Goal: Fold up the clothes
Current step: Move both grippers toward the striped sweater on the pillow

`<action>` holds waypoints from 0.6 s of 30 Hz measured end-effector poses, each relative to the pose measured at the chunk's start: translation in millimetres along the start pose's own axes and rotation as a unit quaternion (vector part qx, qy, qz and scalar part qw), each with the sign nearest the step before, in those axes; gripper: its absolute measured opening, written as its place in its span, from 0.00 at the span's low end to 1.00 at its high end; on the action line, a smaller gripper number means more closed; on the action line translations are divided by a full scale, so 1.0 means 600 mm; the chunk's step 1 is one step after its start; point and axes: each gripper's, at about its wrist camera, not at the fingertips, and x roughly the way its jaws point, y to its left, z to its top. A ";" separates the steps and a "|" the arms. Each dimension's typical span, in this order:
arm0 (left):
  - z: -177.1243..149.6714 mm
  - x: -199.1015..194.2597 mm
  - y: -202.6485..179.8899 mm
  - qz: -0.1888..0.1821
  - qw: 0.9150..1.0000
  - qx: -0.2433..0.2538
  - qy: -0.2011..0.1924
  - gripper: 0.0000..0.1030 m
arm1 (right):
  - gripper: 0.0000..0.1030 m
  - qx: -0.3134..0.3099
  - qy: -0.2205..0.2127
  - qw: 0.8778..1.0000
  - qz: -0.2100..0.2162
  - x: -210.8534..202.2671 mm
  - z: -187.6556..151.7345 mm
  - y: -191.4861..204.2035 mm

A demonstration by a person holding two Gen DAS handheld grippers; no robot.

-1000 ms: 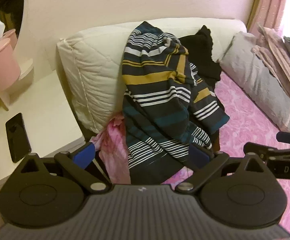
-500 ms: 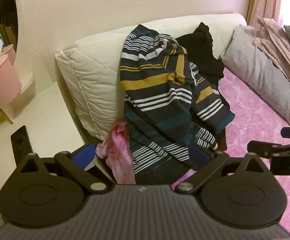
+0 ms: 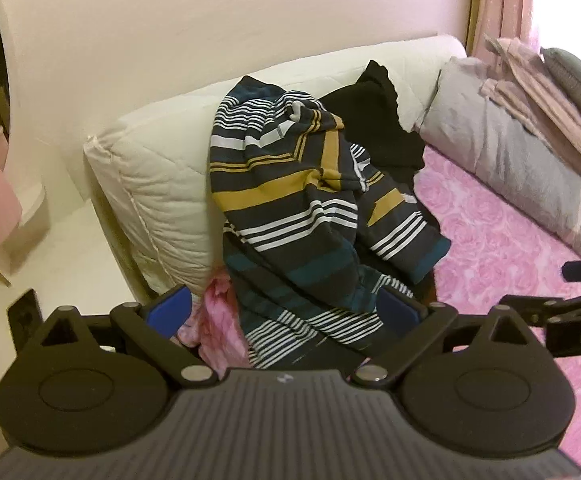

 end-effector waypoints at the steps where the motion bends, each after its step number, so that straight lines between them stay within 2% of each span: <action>1: 0.001 -0.001 -0.004 0.007 1.000 0.005 -0.004 0.94 | 1.00 0.001 -0.001 1.000 -0.001 -0.001 0.000 -0.004; 2: 0.002 -0.001 -0.009 0.015 1.000 0.009 -0.008 0.94 | 1.00 0.002 -0.001 1.000 -0.001 -0.002 0.000 -0.008; 10: 0.009 0.008 -0.005 -0.005 1.000 0.015 -0.005 0.94 | 1.00 0.001 -0.009 1.000 0.010 -0.002 0.007 -0.033; 14: 0.019 0.015 0.017 0.013 1.000 0.006 -0.001 0.94 | 1.00 -0.019 -0.010 1.000 0.020 0.010 0.016 -0.039; 18: 0.030 0.032 0.043 0.027 0.999 0.006 0.018 0.94 | 1.00 -0.037 -0.016 0.999 0.032 0.033 0.036 -0.041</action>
